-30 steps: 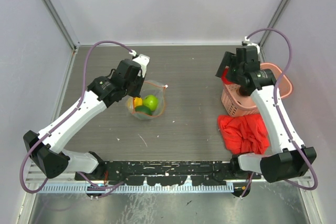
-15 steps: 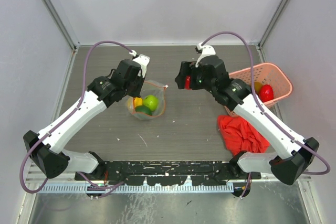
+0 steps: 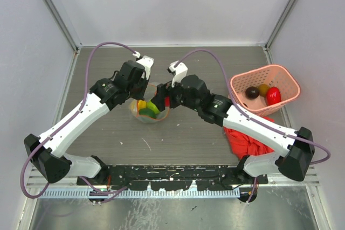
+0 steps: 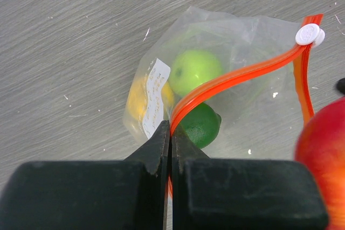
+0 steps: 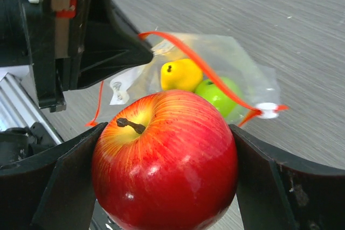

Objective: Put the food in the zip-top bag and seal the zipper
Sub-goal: Place the fake fruit in the zipper food storage bag.

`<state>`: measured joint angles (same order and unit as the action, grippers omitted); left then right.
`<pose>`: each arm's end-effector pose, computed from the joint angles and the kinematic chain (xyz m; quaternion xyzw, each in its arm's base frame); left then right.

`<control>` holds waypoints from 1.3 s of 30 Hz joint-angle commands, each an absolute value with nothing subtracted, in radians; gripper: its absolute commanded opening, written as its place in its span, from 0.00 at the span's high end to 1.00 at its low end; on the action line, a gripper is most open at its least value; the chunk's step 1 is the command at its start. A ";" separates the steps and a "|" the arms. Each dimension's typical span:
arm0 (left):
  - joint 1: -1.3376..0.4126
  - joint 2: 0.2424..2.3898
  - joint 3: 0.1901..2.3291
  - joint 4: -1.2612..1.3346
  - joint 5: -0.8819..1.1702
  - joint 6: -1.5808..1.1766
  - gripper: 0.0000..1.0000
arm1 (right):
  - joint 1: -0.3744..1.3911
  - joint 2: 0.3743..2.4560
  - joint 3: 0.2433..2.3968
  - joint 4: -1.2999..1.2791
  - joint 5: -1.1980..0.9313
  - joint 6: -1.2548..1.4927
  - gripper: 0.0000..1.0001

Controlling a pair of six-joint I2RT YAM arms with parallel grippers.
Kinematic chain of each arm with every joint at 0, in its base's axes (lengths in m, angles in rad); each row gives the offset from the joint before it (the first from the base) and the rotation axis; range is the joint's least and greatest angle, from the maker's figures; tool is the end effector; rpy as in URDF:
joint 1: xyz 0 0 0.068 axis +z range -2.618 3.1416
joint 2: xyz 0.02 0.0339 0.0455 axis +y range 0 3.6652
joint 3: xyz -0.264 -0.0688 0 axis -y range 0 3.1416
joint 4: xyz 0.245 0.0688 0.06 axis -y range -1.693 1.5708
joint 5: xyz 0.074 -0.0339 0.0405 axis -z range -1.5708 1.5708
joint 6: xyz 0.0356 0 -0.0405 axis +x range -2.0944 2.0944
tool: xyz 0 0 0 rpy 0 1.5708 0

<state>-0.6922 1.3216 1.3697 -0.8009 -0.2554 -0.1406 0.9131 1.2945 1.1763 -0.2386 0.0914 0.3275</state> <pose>0.2181 -0.1691 0.3669 0.1991 0.8894 -0.0527 0.4080 0.1865 0.2362 0.3599 -0.2119 0.7931 0.3007 0.4855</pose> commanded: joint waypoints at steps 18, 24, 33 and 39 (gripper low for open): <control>-0.692 1.317 1.385 -0.751 -0.187 -0.156 1.00 | 0.982 1.418 1.012 0.195 0.255 0.431 0.50; -0.692 1.316 1.385 -0.749 -0.174 -0.159 1.00 | 0.981 1.468 1.040 0.216 0.313 0.476 0.40; -0.692 1.312 1.385 -0.750 -0.172 -0.158 1.00 | 0.982 1.511 1.079 0.196 0.351 0.489 0.03; -0.691 1.311 1.385 -0.749 -0.173 -0.161 1.00 | 0.982 1.512 1.098 0.172 0.338 0.488 0.00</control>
<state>-0.6918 1.3220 1.3697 -0.8009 -0.1818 -0.1490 0.9794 1.5188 1.0401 0.1410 0.3168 0.4755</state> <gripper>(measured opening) 0.006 0.996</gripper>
